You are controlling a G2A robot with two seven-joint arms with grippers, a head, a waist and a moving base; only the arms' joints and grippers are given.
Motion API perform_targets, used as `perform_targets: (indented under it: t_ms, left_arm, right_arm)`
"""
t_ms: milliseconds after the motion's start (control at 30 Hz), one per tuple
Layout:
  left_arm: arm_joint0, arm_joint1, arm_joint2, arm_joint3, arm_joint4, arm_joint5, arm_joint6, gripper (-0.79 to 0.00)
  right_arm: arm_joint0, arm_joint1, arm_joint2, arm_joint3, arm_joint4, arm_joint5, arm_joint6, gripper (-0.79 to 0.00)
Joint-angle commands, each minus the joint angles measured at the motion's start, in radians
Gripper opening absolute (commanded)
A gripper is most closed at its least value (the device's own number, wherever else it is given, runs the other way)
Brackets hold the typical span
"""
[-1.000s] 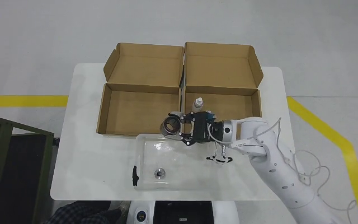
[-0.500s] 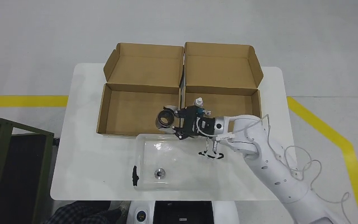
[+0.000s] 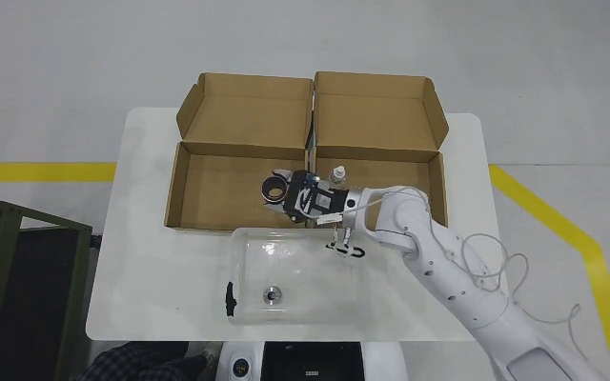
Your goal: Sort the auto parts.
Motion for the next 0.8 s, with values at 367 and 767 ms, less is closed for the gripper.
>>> perform_targets:
  t_ms: [367, 767]
  left_arm:
    - [0.000, 0.000, 0.000, 0.000, 0.000, 0.000, 0.000, 0.000]
    - [0.000, 0.000, 0.000, 0.000, 0.000, 0.000, 0.000, 0.000]
  right_arm:
    - [0.123, -0.058, -0.095, 0.148, -0.044, 0.075, 0.056, -0.785]
    - [0.194, -0.107, -0.160, 0.264, -0.082, 0.106, 0.088, -0.785]
